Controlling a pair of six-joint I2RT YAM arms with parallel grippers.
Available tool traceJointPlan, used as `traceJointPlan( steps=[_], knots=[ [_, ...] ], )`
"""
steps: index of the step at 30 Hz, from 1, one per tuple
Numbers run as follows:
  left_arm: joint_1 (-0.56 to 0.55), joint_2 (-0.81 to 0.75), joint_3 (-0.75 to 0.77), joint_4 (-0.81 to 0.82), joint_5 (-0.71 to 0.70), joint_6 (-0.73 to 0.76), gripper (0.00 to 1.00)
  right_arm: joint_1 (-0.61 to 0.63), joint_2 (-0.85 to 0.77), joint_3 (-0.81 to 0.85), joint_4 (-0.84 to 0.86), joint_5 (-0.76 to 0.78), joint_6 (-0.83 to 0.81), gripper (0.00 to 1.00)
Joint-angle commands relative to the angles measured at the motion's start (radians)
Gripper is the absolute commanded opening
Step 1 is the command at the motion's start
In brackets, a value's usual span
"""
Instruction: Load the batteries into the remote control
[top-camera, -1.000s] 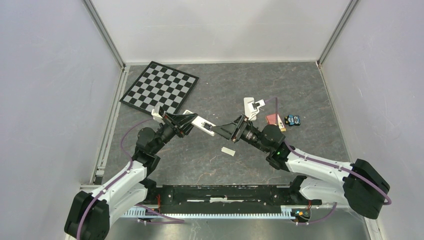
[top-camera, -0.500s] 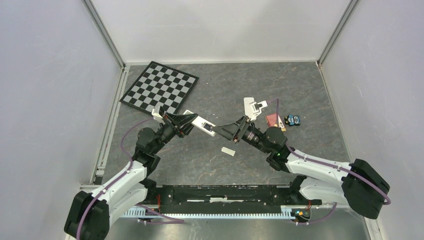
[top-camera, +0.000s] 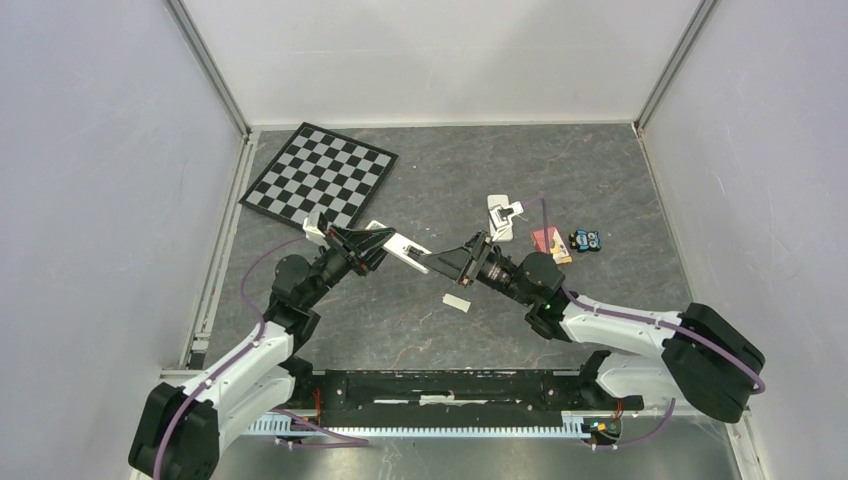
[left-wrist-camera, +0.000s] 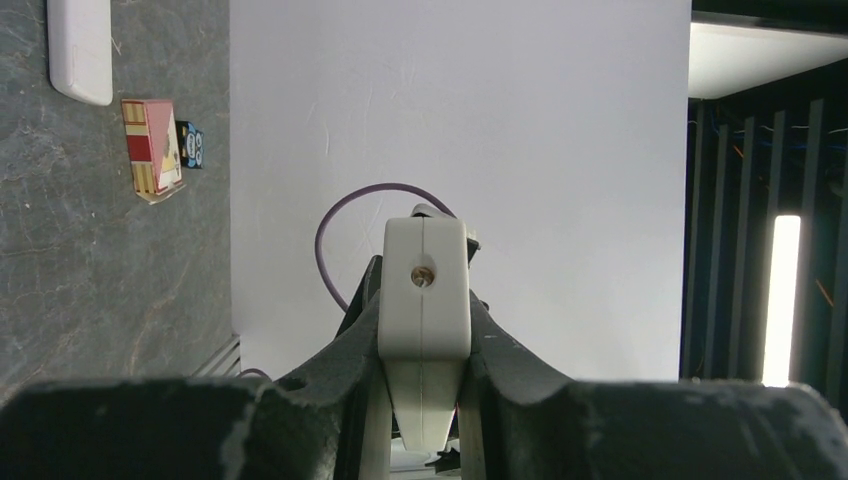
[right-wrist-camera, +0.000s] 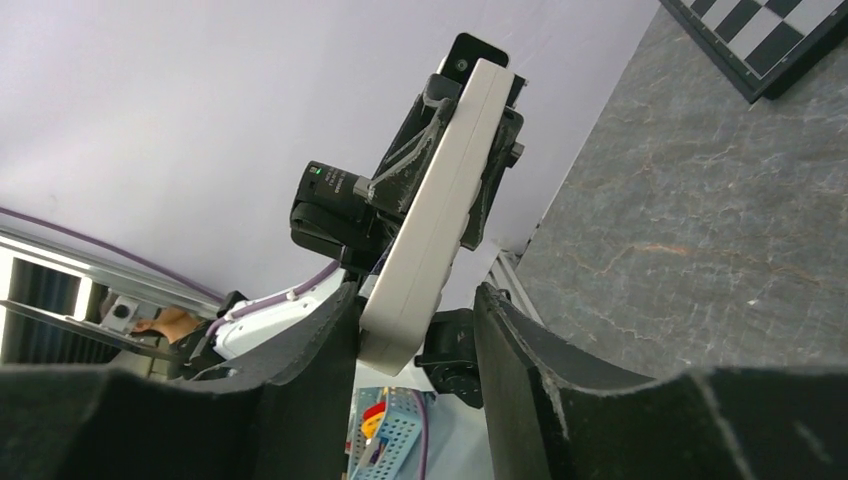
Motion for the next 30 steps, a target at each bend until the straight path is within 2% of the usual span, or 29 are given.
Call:
traceJointPlan(
  steps=[1, 5, 13, 18, 23, 30],
  knots=[
    [-0.006, -0.040, 0.054, 0.081, 0.073, 0.050, 0.02, 0.001, 0.041, 0.009, 0.009, -0.016, 0.040, 0.49],
    [-0.005, -0.049, 0.069, 0.084, 0.089, 0.096, 0.02, 0.001, 0.047, 0.000, 0.023, -0.028, 0.061, 0.49],
    [-0.005, -0.046, 0.052, 0.060, 0.058, 0.109, 0.02, 0.000, -0.004, -0.010, 0.025, -0.042, -0.022, 0.83],
    [-0.003, -0.033, 0.052, 0.050, 0.051, 0.117, 0.02, -0.001, -0.012, -0.006, 0.089, -0.077, -0.030, 0.94],
    [-0.003, -0.034, 0.049, 0.048, 0.050, 0.120, 0.02, -0.001, -0.020, -0.045, 0.189, -0.051, 0.012, 0.93],
    [-0.004, -0.047, 0.053, 0.032, 0.057, 0.130, 0.02, -0.006, -0.007, -0.010, 0.114, -0.031, 0.001, 0.71]
  ],
)
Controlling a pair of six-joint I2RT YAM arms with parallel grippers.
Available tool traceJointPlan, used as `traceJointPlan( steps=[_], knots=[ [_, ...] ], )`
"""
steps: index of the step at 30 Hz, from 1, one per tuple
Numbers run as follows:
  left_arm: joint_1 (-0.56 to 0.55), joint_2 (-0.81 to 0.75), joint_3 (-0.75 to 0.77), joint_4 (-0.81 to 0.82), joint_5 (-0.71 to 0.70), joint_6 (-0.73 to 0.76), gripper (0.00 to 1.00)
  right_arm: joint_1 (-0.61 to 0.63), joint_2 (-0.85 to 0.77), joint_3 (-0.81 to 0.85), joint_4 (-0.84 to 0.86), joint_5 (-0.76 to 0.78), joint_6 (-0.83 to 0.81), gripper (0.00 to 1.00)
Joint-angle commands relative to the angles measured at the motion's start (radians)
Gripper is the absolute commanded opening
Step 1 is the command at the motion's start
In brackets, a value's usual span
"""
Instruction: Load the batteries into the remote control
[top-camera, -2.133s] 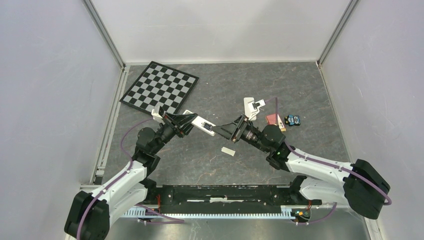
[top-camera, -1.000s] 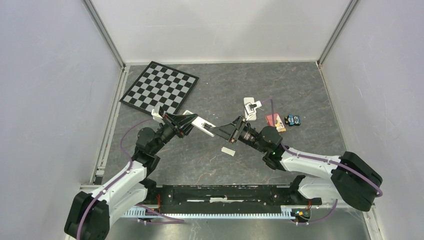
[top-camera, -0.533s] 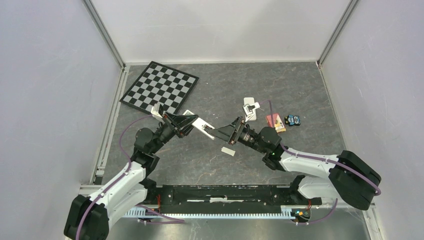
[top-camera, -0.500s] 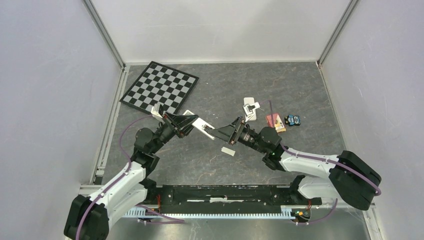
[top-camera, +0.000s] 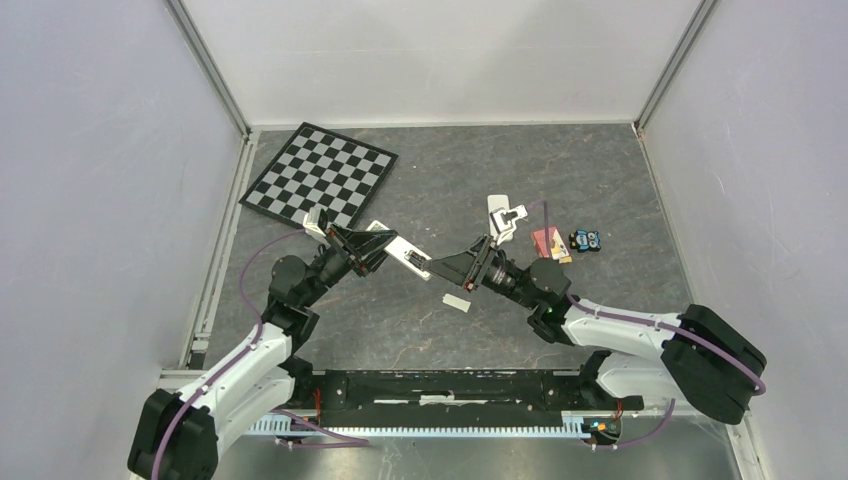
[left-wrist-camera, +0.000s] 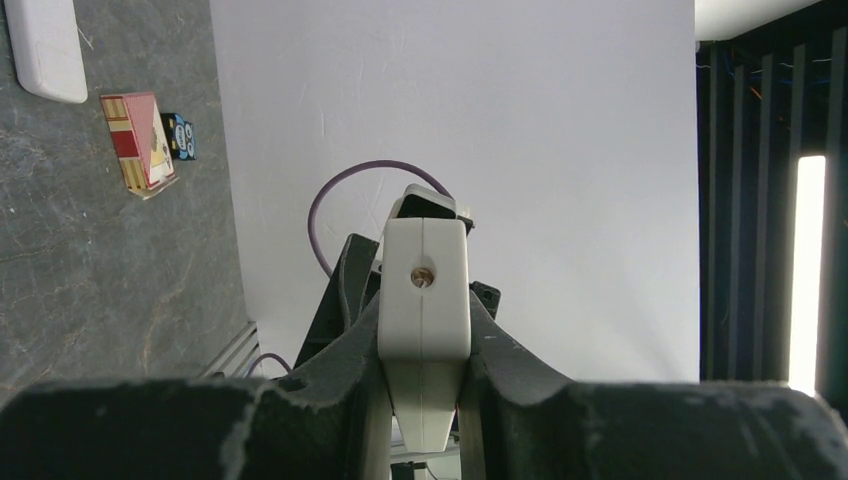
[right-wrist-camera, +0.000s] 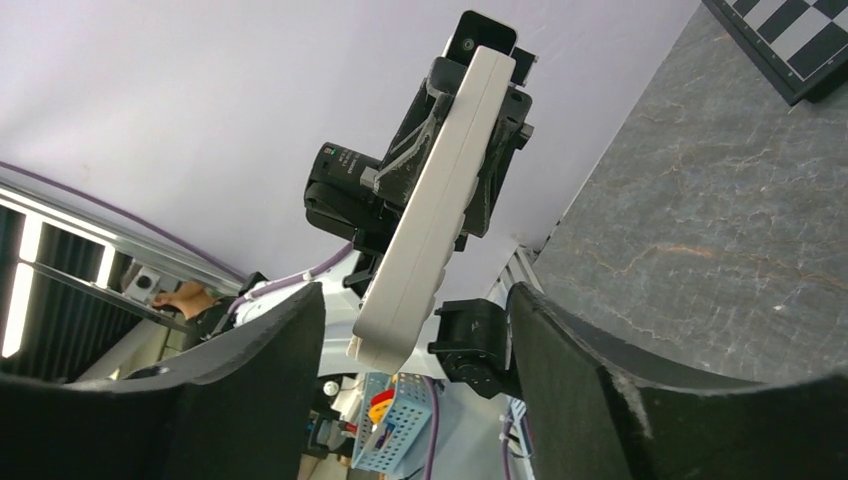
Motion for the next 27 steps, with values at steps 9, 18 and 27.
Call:
traceJointPlan(
  steps=[9, 18, 27],
  knots=[
    [-0.005, 0.005, 0.066, 0.048, 0.057, 0.137, 0.02, -0.009, 0.004, 0.086, -0.157, 0.060, -0.044, 0.52],
    [-0.005, 0.000, 0.079, 0.157, 0.065, 0.212, 0.02, -0.012, 0.018, 0.103, -0.353, 0.089, -0.051, 0.34],
    [-0.005, -0.028, 0.093, 0.060, 0.060, 0.350, 0.02, -0.019, 0.006, 0.138, -0.438, 0.082, -0.128, 0.57]
  ],
)
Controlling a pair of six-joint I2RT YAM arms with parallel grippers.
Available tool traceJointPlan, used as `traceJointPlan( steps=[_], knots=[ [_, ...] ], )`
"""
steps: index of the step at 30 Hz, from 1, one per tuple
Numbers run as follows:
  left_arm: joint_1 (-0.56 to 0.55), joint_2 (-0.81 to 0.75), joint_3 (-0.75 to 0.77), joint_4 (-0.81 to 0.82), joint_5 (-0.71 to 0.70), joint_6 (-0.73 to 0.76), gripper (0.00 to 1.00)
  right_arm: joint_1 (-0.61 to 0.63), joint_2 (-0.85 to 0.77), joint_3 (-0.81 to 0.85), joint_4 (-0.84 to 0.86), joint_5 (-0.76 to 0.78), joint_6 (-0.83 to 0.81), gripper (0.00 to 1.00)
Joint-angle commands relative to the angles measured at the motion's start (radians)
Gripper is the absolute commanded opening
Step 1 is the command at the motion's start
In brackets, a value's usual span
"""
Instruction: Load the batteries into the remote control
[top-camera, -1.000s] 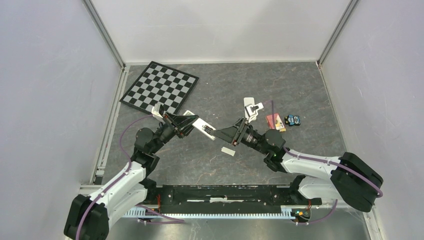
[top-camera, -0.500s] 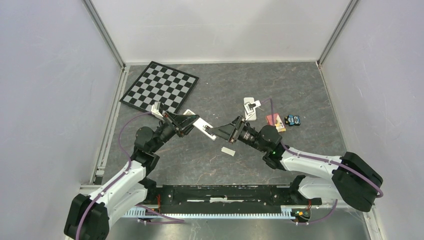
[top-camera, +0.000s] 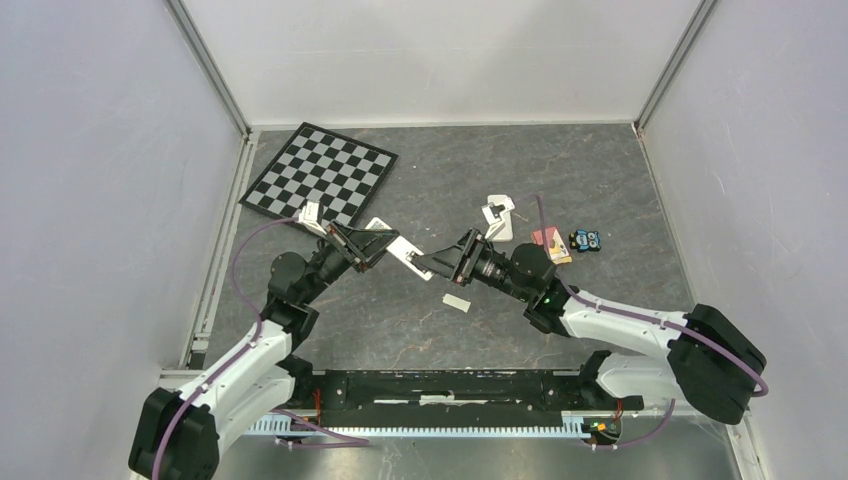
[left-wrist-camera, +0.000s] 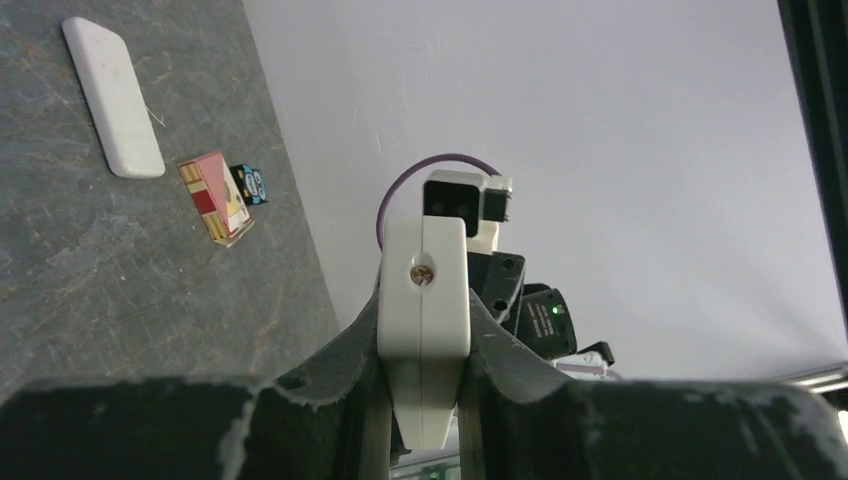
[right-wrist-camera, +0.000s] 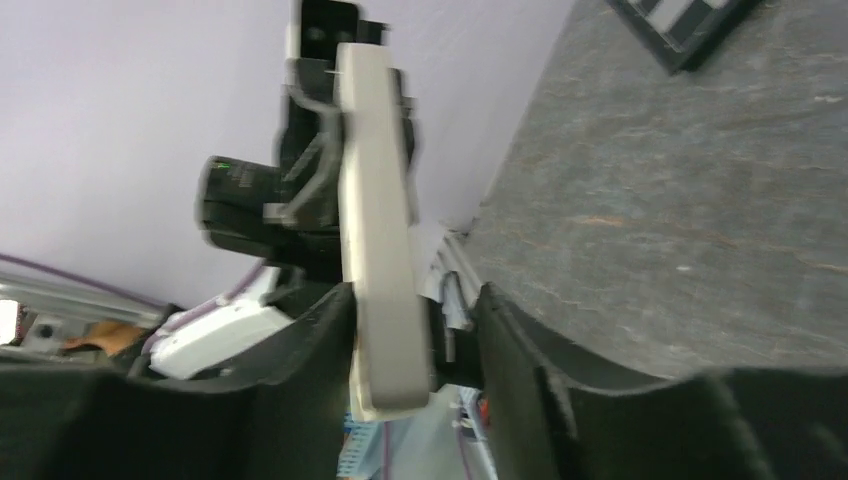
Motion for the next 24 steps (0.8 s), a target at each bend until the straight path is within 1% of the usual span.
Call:
traceJointPlan(
  steps=[1, 2, 4, 6, 9, 13, 14, 16, 17, 20, 24],
  knots=[
    [-0.013, -0.050, 0.070, 0.032, 0.046, 0.123, 0.02, -0.013, -0.007, 0.039, -0.152, 0.036, -0.105, 0.71],
    [-0.012, -0.062, 0.068, -0.002, 0.034, 0.146, 0.02, -0.015, -0.020, 0.039, -0.140, 0.028, -0.127, 0.78],
    [-0.011, -0.080, 0.063, -0.040, 0.021, 0.189, 0.02, -0.021, -0.053, 0.033, -0.100, 0.002, -0.169, 0.85],
    [-0.011, -0.095, 0.063, -0.074, 0.014, 0.216, 0.02, -0.026, -0.081, 0.026, -0.066, -0.014, -0.201, 0.86],
    [-0.011, -0.106, 0.063, -0.093, 0.015, 0.242, 0.02, -0.031, -0.111, 0.028, -0.078, -0.006, -0.251, 0.86],
    [-0.011, -0.111, 0.065, -0.104, 0.020, 0.258, 0.02, -0.034, -0.117, 0.059, -0.138, -0.006, -0.348, 0.79],
    [-0.011, -0.113, 0.067, -0.107, 0.020, 0.260, 0.02, -0.034, -0.114, 0.073, -0.137, -0.030, -0.389, 0.78],
    [-0.011, -0.111, 0.068, -0.109, 0.021, 0.262, 0.02, -0.034, -0.087, 0.120, -0.126, -0.142, -0.504, 0.74],
    [-0.012, -0.112, 0.069, -0.110, 0.024, 0.263, 0.02, -0.030, -0.078, 0.150, -0.185, -0.172, -0.557, 0.73],
    [-0.012, -0.106, 0.074, -0.109, 0.037, 0.269, 0.02, -0.029, -0.058, 0.208, -0.304, -0.174, -0.675, 0.70],
    [-0.011, -0.097, 0.080, -0.106, 0.059, 0.275, 0.02, -0.029, -0.030, 0.237, -0.336, -0.193, -0.719, 0.67]
  ],
)
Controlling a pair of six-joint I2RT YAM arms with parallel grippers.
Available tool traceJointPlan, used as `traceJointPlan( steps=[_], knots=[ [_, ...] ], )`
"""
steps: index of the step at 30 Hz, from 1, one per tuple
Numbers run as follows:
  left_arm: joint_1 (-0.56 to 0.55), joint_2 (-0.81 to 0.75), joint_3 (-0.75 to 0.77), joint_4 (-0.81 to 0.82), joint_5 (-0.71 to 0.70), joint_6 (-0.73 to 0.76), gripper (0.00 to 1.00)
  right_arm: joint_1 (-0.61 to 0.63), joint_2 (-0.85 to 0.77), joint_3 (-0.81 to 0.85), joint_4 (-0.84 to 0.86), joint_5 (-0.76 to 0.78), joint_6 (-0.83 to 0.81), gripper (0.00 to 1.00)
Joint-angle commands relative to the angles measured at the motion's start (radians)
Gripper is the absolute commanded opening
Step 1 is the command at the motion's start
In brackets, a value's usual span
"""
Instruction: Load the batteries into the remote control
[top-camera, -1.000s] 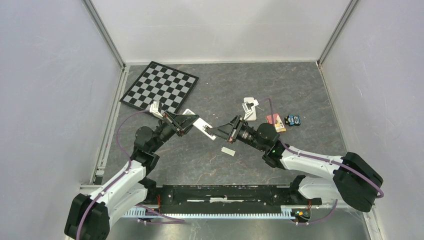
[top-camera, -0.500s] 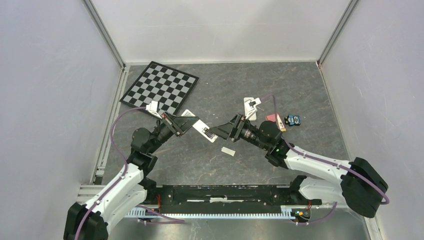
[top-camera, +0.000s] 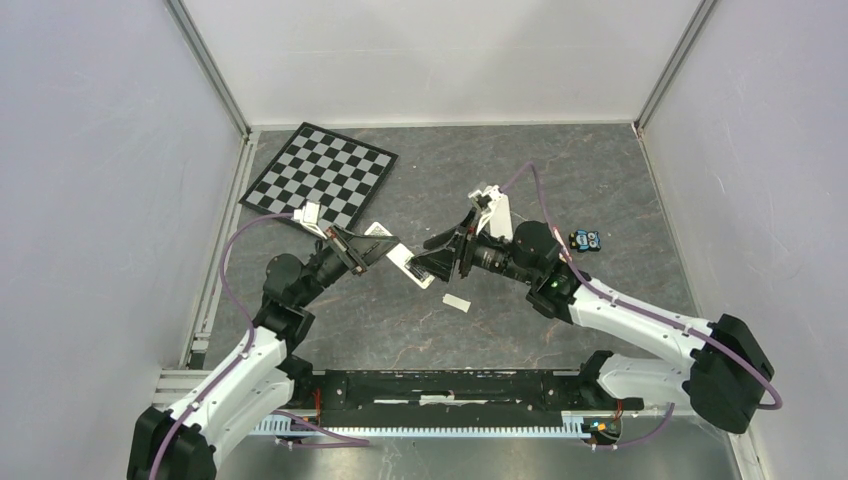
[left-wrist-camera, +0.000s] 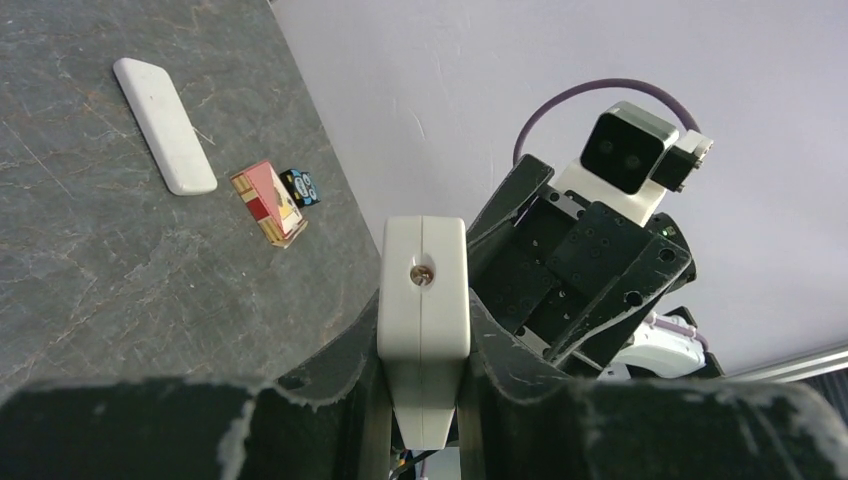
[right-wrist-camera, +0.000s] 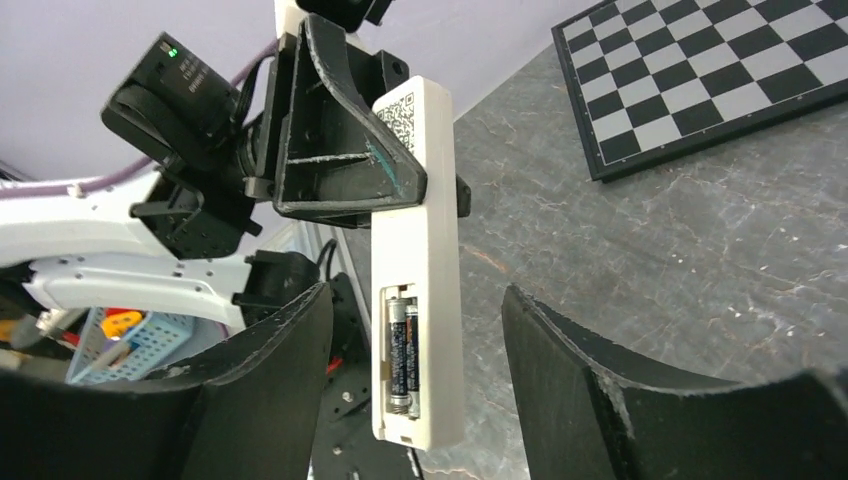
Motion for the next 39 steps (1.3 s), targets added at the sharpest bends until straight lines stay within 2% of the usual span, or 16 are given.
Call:
traceJointPlan(
  steps=[1, 6, 10, 13, 15, 19, 23, 25, 28, 31, 34, 36, 39],
  knots=[
    [-0.003, 0.000, 0.053, 0.043, 0.041, 0.052, 0.02, 0.001, 0.038, 0.069, -0.081, -0.058, -0.145, 0.65],
    [-0.003, 0.004, 0.063, 0.056, 0.068, 0.053, 0.02, 0.003, 0.072, 0.077, -0.095, -0.076, -0.154, 0.54],
    [-0.003, 0.008, 0.067, 0.080, 0.093, 0.049, 0.02, 0.002, 0.090, 0.074, -0.110, -0.068, -0.150, 0.33],
    [-0.004, 0.006, 0.067, 0.086, 0.095, 0.047, 0.02, 0.001, 0.093, 0.069, -0.121, -0.049, -0.149, 0.30],
    [-0.002, 0.007, 0.067, 0.077, 0.090, 0.048, 0.02, 0.002, 0.090, 0.069, -0.121, -0.052, -0.149, 0.36],
    [0.001, -0.012, 0.072, -0.030, 0.035, 0.085, 0.02, -0.009, 0.069, 0.074, -0.128, -0.062, -0.124, 0.62],
    [0.001, -0.094, 0.077, -0.255, -0.100, 0.191, 0.02, -0.047, 0.006, 0.050, -0.127, -0.089, -0.102, 0.79],
    [0.001, -0.153, 0.072, -0.350, -0.184, 0.231, 0.02, -0.067, -0.026, 0.033, -0.153, -0.091, -0.138, 0.85],
    [0.002, -0.247, 0.061, -0.465, -0.299, 0.267, 0.02, -0.075, -0.039, 0.033, -0.267, -0.085, -0.290, 0.90],
    [0.002, -0.322, 0.058, -0.557, -0.382, 0.287, 0.02, -0.074, 0.023, 0.057, -0.457, -0.053, -0.472, 0.90],
    [0.000, -0.359, 0.057, -0.619, -0.419, 0.292, 0.02, -0.074, 0.127, 0.094, -0.652, -0.027, -0.609, 0.89],
    [0.002, -0.371, 0.057, -0.644, -0.431, 0.293, 0.02, -0.061, 0.198, 0.118, -0.746, 0.029, -0.677, 0.93],
    [0.002, -0.376, 0.057, -0.654, -0.446, 0.297, 0.02, -0.029, 0.279, 0.159, -0.842, 0.142, -0.748, 0.93]
  ],
)
